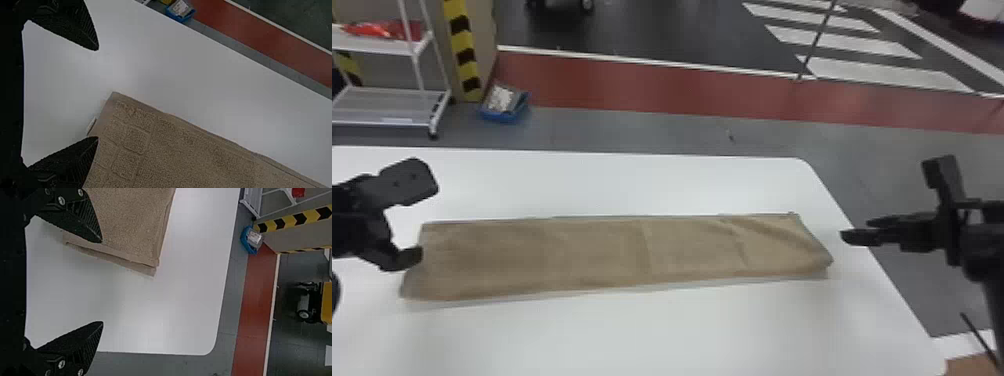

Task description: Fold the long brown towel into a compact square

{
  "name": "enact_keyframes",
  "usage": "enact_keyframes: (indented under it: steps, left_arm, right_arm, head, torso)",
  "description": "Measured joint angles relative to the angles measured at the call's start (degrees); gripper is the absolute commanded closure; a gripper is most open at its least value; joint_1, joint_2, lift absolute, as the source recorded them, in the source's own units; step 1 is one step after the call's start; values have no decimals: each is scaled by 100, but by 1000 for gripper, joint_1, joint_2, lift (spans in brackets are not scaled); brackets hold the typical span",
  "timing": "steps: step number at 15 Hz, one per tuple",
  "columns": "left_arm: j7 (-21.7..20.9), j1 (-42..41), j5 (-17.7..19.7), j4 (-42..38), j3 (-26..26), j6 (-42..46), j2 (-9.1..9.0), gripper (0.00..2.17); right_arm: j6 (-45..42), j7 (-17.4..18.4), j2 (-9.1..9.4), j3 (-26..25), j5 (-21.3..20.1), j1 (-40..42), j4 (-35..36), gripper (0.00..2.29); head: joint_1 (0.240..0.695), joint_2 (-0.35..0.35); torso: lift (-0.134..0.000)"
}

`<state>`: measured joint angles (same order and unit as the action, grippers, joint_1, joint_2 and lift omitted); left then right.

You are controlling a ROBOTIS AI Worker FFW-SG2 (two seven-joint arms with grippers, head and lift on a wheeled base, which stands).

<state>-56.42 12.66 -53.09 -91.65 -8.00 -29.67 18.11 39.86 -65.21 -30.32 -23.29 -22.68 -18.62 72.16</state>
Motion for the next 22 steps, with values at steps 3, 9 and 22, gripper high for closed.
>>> enact_keyframes:
  steps: [3, 9, 22]
  left_arm:
    - [3, -6, -4, 0, 0, 0, 0, 76]
    - [-1, -10, -9, -1, 0, 0, 0, 76]
    - [-166, -120, 237, -197, 149, -95, -4, 87]
  right_arm:
    - [-1, 0, 0, -2, 0, 6, 0, 161]
    - [-4, 0, 0, -9, 0, 8, 0, 161]
    - [18, -1, 0, 0, 0, 51, 0, 161]
  head:
    - [695, -245]
    - [695, -245]
    - [695, -250]
  torso:
    - [-120]
    - [-120]
    - [-120]
